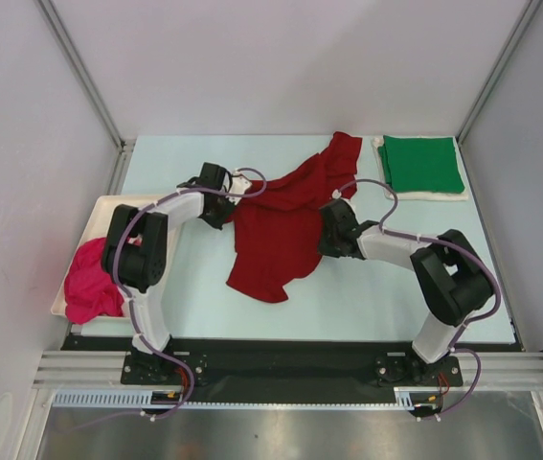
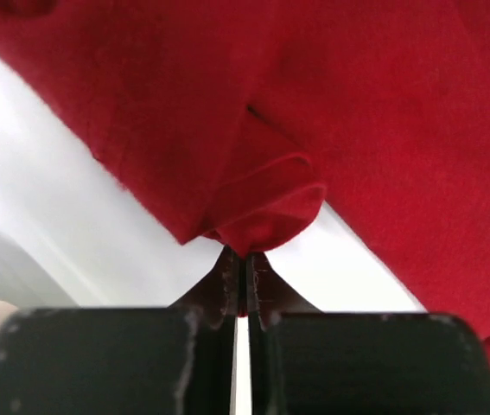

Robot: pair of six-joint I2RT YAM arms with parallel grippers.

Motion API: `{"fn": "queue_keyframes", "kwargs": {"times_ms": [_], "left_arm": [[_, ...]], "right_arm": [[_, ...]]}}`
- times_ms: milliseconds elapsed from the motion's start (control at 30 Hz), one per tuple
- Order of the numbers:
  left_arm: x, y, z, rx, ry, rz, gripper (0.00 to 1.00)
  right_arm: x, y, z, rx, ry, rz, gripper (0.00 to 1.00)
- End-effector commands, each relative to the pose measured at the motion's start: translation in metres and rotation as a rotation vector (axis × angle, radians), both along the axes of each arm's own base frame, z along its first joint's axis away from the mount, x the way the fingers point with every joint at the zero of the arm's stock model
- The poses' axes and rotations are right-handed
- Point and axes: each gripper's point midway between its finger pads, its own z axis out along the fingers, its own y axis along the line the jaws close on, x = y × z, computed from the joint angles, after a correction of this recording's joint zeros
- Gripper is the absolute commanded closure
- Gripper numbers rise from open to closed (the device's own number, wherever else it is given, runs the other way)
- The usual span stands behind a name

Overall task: Fold and stack the t-shirts
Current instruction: Flatten the tshirt out

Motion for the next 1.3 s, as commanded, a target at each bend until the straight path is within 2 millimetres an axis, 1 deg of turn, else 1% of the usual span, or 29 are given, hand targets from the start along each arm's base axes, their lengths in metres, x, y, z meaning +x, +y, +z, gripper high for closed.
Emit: {"fn": "queue_keyframes", "kwargs": {"times_ms": [0,33,100,167,200,267,300,333,367,400,433,467,567,633,700,733,767,800,867,900,933,967,1000,1033,1100,1133,1167,1200,1267], "left_arm": [[0.012,-0.012,0.025,-0.051,-0.066,-0.024,1.00],[0.006,-0.010,0.024,-0.054,-0.061,-0.026,1.00],[0.000,-0.010,0.042,-0.080,-0.088,-0.039,1.00],[-0.021,-0.013,0.060,-0.136,-0.073,-0.075,1.00],[-0.032,-0.009,0.064,-0.148,-0.052,-0.081,1.00],[-0.055,-0.009,0.086,-0.198,-0.066,-0.130,1.00],[-0.069,-0.004,0.090,-0.211,-0.038,-0.133,1.00],[-0.081,0.000,0.106,-0.223,-0.068,-0.159,1.00],[-0.091,-0.003,0.114,-0.260,-0.065,-0.183,1.00],[-0.104,0.006,0.117,-0.269,-0.040,-0.171,1.00],[-0.113,0.010,0.130,-0.277,-0.071,-0.183,1.00],[-0.119,0.010,0.136,-0.296,-0.075,-0.189,1.00],[-0.135,0.023,0.143,-0.297,-0.085,-0.175,1.00],[-0.140,0.027,0.137,-0.288,-0.071,-0.166,1.00],[-0.138,0.032,0.133,-0.273,-0.068,-0.143,1.00],[-0.134,0.034,0.130,-0.269,-0.061,-0.132,1.00],[-0.130,0.036,0.129,-0.265,-0.064,-0.118,1.00],[-0.121,0.039,0.129,-0.267,-0.083,-0.094,1.00],[-0.108,0.045,0.121,-0.237,-0.066,-0.058,1.00],[-0.105,0.045,0.119,-0.238,-0.056,-0.051,1.00],[-0.101,0.043,0.116,-0.248,-0.037,-0.052,1.00],[-0.100,0.041,0.115,-0.259,-0.027,-0.053,1.00],[-0.101,0.039,0.113,-0.272,-0.012,-0.056,1.00],[-0.104,0.034,0.111,-0.293,0.006,-0.066,1.00],[-0.109,0.032,0.108,-0.304,0.021,-0.074,1.00],[-0.114,0.032,0.106,-0.305,0.025,-0.078,1.00],[-0.117,0.032,0.105,-0.305,0.025,-0.083,1.00],[-0.118,0.032,0.104,-0.303,0.023,-0.088,1.00],[-0.125,0.033,0.103,-0.302,0.023,-0.092,1.00]], "right_arm": [[0.015,0.002,0.013,0.055,-0.046,-0.033,0.90],[0.016,-0.006,0.014,0.056,-0.048,-0.055,1.00],[0.019,-0.019,0.032,0.074,-0.085,-0.080,1.00],[0.017,-0.044,0.041,0.061,-0.093,-0.123,1.00],[0.017,-0.053,0.061,0.072,-0.138,-0.127,1.00],[0.011,-0.083,0.066,0.053,-0.128,-0.172,1.00],[0.008,-0.093,0.074,0.054,-0.140,-0.173,1.00],[0.006,-0.103,0.093,0.068,-0.184,-0.182,1.00],[0.000,-0.120,0.097,0.056,-0.175,-0.212,1.00],[-0.004,-0.126,0.105,0.050,-0.187,-0.195,1.00],[-0.007,-0.131,0.121,0.061,-0.222,-0.197,1.00],[-0.013,-0.138,0.122,0.050,-0.206,-0.199,1.00],[-0.013,-0.144,0.143,0.063,-0.225,-0.173,1.00],[-0.002,-0.141,0.161,0.074,-0.252,-0.147,1.00],[0.012,-0.135,0.155,0.077,-0.223,-0.122,1.00],[0.025,-0.131,0.171,0.091,-0.256,-0.108,1.00],[0.036,-0.127,0.169,0.089,-0.250,-0.086,1.00],[0.049,-0.124,0.155,0.080,-0.209,-0.076,1.00],[0.081,-0.127,0.159,0.061,-0.235,-0.078,1.00],[0.095,-0.128,0.133,0.039,-0.179,-0.085,1.00],[0.105,-0.132,0.125,0.033,-0.163,-0.094,1.00],[0.120,-0.136,0.132,0.030,-0.176,-0.106,1.00],[0.126,-0.140,0.120,0.020,-0.146,-0.113,0.95],[0.131,-0.142,0.102,0.006,-0.100,-0.118,0.74],[0.129,-0.152,0.088,-0.036,-0.050,-0.133,0.54],[0.124,-0.154,0.090,-0.050,-0.049,-0.139,0.43],[0.110,-0.159,0.076,-0.075,-0.016,-0.149,0.39],[0.102,-0.158,0.073,-0.078,-0.013,-0.145,0.37],[0.086,-0.162,0.084,-0.111,-0.065,-0.160,0.31]]}}
